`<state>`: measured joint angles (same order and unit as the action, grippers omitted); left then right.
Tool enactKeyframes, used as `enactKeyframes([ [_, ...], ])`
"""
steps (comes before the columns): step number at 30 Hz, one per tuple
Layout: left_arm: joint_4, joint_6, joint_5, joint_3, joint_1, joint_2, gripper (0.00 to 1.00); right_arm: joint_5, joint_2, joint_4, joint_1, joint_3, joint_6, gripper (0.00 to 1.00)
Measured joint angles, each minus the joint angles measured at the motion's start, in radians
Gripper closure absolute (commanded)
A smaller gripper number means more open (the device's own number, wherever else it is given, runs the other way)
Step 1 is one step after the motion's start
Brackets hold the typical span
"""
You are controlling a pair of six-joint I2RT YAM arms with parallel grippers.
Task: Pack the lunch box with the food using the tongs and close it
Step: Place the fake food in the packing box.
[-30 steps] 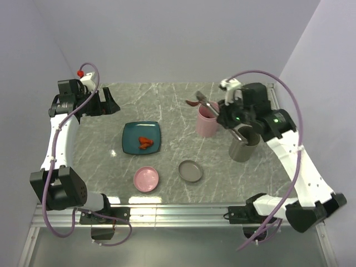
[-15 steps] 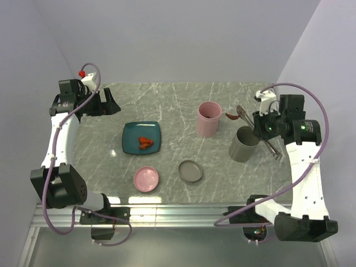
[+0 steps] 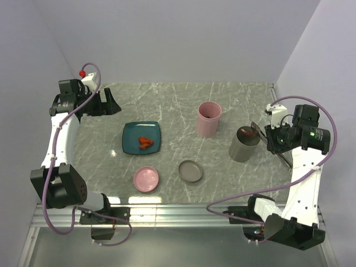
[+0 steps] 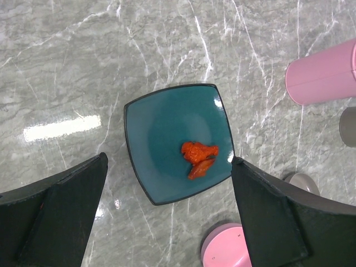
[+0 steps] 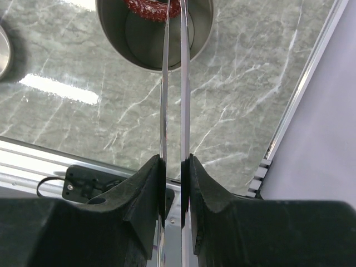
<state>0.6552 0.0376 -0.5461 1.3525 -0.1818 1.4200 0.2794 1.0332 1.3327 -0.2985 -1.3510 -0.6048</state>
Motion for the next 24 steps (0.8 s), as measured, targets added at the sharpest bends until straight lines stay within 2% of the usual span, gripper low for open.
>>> enactKeyframes([
  [2, 0.0, 0.0, -0.004, 0.0, 0.0, 0.0, 0.0, 0.0, 0.0, 0.002, -0.002, 0.003, -0.009, 0.93],
  [6, 0.0, 0.0, -0.006, 0.0, 0.0, 0.0, 0.01, 0.0, 0.006, 0.006, -0.002, 0.003, -0.02, 0.75],
  [8, 0.0, 0.0, -0.006, 0.0, 0.0, 0.0, 0.01, 0.0, 0.01, 0.008, -0.002, 0.003, -0.022, 0.7],
  [18, 0.0, 0.0, -0.007, 0.0, 0.0, 0.0, 0.01, 0.0, 0.024, 0.021, -0.002, -0.002, -0.024, 0.59],
  [24, 0.0, 0.0, -0.007, 0.0, 0.0, 0.0, 0.01, 0.006, 0.056, 0.025, -0.002, -0.05, -0.025, 0.58],
])
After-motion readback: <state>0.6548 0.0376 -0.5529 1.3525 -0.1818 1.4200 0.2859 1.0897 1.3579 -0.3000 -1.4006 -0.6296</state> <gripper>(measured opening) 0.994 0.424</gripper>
